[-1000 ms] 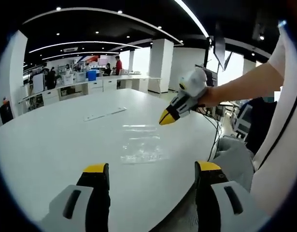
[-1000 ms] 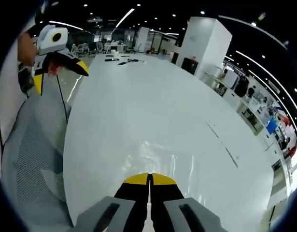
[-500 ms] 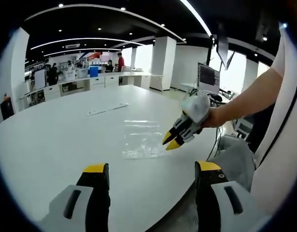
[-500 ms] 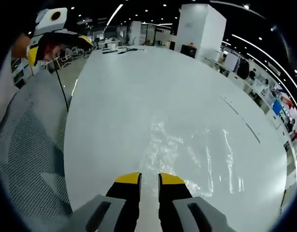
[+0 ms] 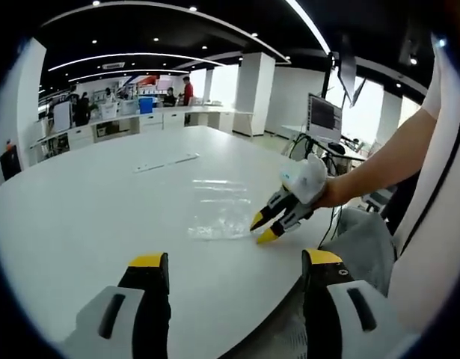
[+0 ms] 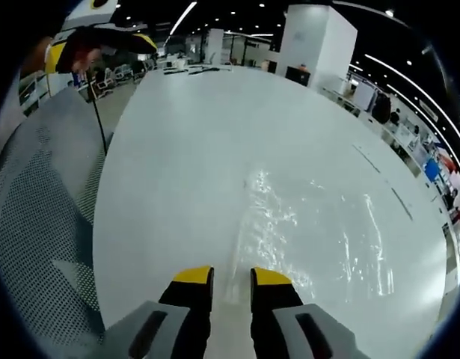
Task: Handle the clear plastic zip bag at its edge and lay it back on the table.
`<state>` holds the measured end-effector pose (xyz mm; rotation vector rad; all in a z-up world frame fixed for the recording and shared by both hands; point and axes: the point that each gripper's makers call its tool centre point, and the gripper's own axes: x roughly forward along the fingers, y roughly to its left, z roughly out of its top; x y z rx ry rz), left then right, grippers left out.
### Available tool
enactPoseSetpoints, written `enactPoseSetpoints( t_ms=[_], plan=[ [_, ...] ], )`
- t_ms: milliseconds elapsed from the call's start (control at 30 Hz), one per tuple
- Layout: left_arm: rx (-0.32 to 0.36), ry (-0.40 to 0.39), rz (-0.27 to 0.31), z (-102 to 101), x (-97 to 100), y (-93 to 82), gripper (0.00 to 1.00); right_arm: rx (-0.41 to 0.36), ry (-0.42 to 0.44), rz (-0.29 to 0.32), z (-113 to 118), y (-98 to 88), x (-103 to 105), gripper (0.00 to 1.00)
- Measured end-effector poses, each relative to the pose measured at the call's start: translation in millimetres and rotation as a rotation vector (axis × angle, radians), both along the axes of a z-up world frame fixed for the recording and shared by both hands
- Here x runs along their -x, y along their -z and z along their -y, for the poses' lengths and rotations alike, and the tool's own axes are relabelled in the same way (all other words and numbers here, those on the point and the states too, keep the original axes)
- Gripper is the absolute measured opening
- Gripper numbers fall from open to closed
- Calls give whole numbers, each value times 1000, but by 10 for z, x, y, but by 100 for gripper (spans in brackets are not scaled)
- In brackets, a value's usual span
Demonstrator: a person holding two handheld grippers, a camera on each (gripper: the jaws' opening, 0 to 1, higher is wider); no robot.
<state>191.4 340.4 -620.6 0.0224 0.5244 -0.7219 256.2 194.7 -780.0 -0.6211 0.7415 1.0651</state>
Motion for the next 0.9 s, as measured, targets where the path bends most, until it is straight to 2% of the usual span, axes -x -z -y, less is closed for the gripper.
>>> enactPoseSetpoints(
  t_ms=[333, 533, 700, 800, 900],
  plan=[
    [4, 0, -1, 4, -17, 9, 71, -5, 10, 11, 94, -32, -16, 0],
    [5, 0, -4, 18, 6, 3, 71, -20, 24, -5, 104, -32, -12, 0],
    [2, 1, -1, 14, 11, -3, 71, -36, 36, -43, 119, -27, -26, 0],
    [-1, 3, 3, 17, 9, -19, 71, -26, 36, -40, 155, -35, -55, 0],
    [-2, 6, 6, 25, 3, -28, 71, -21, 19, -23, 167, -125, -92, 0]
  ],
)
